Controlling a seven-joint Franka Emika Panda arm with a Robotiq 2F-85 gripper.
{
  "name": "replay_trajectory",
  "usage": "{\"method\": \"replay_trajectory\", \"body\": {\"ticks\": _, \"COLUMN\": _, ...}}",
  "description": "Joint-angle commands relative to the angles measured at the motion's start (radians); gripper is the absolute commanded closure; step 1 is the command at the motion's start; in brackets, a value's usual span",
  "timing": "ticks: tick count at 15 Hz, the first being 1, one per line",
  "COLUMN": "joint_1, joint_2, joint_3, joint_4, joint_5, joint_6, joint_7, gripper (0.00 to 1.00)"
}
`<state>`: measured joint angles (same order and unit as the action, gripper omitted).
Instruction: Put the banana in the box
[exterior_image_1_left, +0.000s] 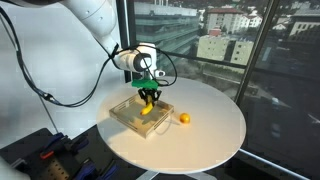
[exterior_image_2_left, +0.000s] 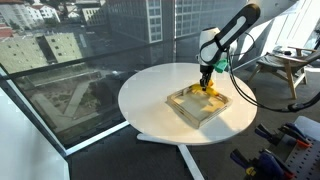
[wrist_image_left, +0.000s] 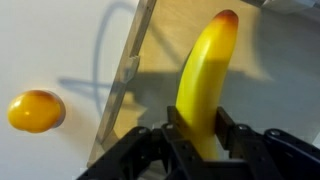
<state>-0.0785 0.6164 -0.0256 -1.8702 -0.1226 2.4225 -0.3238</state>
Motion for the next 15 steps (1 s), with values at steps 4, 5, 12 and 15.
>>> {"method": "replay_trajectory", "body": {"ticks": 4, "joint_1": 0.006, "joint_2": 0.033, "joint_3": -0.007, "joint_4": 0.049, "joint_5": -0.028, "joint_6": -0.039, "joint_7": 0.023, "gripper": 0.84}}
{"method": "replay_trajectory", "body": {"ticks": 5, "joint_1": 0.005, "joint_2": 0.035, "joint_3": -0.007, "joint_4": 0.050, "joint_5": -0.027, "joint_6": -0.040, "joint_7": 0.023, "gripper": 0.84}}
{"method": "replay_trajectory", "body": {"ticks": 12, "joint_1": 0.005, "joint_2": 0.038, "joint_3": -0.007, "joint_4": 0.053, "joint_5": -0.025, "joint_6": -0.049, "joint_7": 0.024, "gripper": 0.27}}
{"method": "replay_trajectory", "body": {"ticks": 15, "joint_1": 0.004, "joint_2": 0.036, "joint_3": -0.008, "joint_4": 0.053, "joint_5": -0.024, "joint_6": -0.056, "joint_7": 0.026, "gripper": 0.03}}
